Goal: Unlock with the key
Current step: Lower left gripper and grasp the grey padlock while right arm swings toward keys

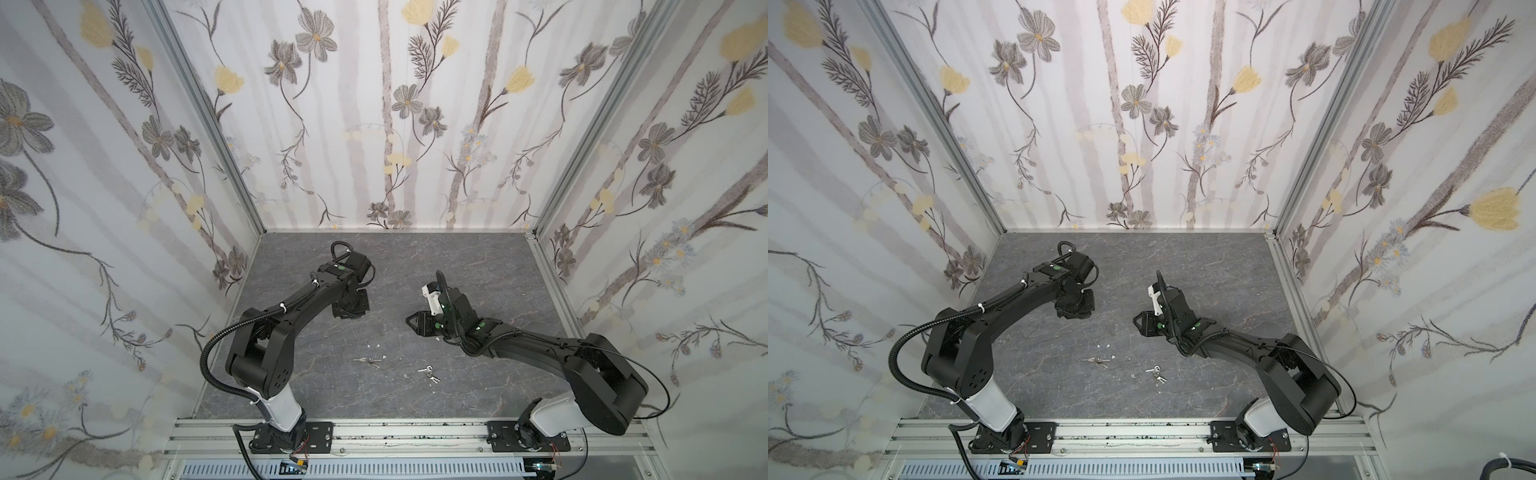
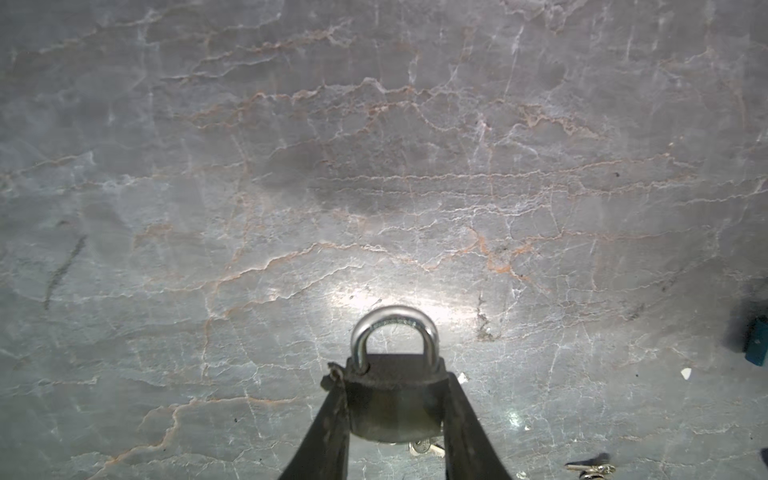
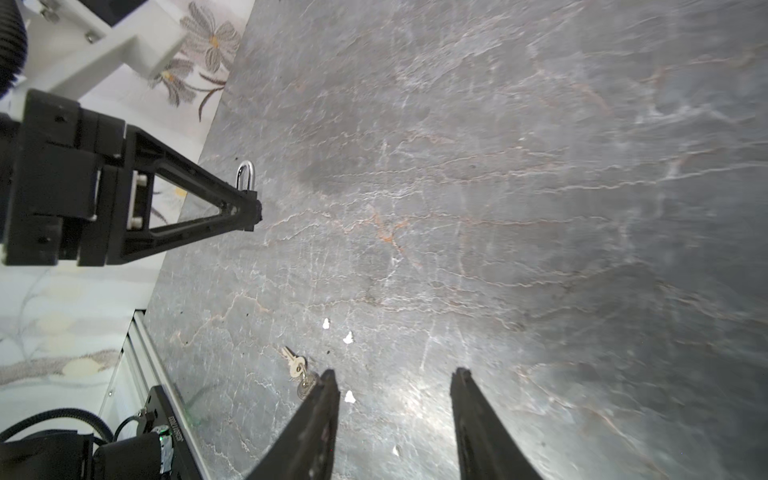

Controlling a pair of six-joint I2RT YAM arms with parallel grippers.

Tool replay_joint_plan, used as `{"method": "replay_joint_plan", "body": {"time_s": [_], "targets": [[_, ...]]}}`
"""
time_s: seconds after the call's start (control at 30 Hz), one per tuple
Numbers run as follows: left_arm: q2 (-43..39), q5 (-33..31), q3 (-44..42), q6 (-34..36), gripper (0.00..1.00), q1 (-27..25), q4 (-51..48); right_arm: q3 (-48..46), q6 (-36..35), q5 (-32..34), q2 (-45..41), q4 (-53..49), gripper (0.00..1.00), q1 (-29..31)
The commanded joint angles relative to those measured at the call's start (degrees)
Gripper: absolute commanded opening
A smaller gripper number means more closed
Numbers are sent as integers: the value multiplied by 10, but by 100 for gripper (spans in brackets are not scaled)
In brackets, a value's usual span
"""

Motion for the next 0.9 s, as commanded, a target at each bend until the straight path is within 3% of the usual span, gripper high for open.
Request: {"method": "replay_joint_plan", "body": {"time_s": [0.0,0.33,0.67,0.87], "targets": [[-23,-14,-24,-19,25,12,0,41,-56,-17,31,-20,42,25],[-88,6,-110,-39,26,63,28,127,-123,-24,104,-80,43,95],[-87,30,-132,-44,27,69,55,133,-124,-19,107,-86,42,100],[-128,91,-153,-44,28,81,107,115,-116,-11,96,-71,43,100]]}}
